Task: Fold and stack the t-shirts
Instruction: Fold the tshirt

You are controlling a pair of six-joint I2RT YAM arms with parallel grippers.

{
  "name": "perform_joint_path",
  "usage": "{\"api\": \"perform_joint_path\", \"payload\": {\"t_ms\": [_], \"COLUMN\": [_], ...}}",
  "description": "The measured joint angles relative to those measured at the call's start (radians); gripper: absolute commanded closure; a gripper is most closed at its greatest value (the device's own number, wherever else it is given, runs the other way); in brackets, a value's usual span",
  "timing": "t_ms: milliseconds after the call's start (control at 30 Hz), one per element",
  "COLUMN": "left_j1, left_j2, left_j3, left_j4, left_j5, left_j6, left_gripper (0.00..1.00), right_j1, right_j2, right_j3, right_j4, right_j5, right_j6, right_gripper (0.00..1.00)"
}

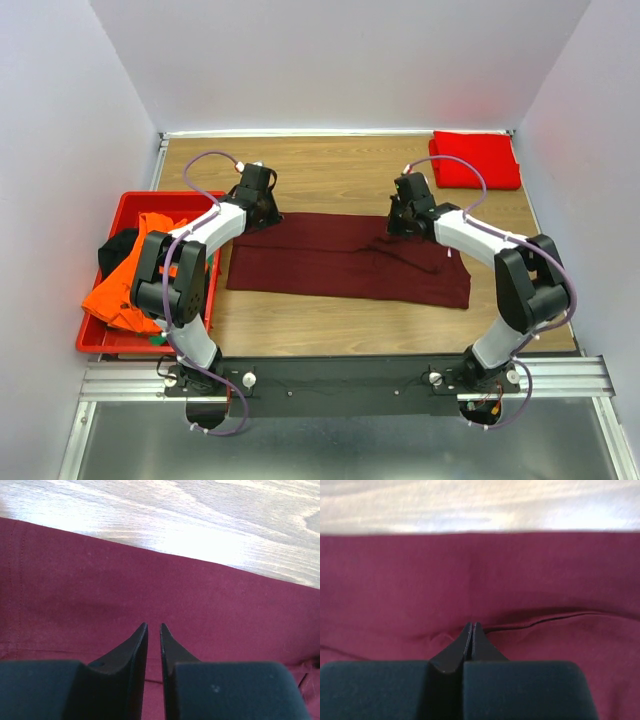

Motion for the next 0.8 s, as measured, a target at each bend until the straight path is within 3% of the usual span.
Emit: {"api": "perform_joint_path", "payload": {"t_ms": [367,800], "left_j1": [0.000,0.000], "left_j2": [0.000,0.000], "left_j3": [-0.007,-0.013], "left_j4": [0.000,-0.001], "left_j5": [0.007,0.013], "left_j6": [0.013,0.022], "left_gripper": [0.77,0.77], "right_j1": [0.083,0.185], "right_j2": [-0.133,-0.156], "right_j3": [-0.124,-0.188], "right_j4": [-0.017,-0.017], "right_j5": [-0.025,-0.029], "right_j6": [0.059,0.129], "right_gripper": [0.99,0.99]}}
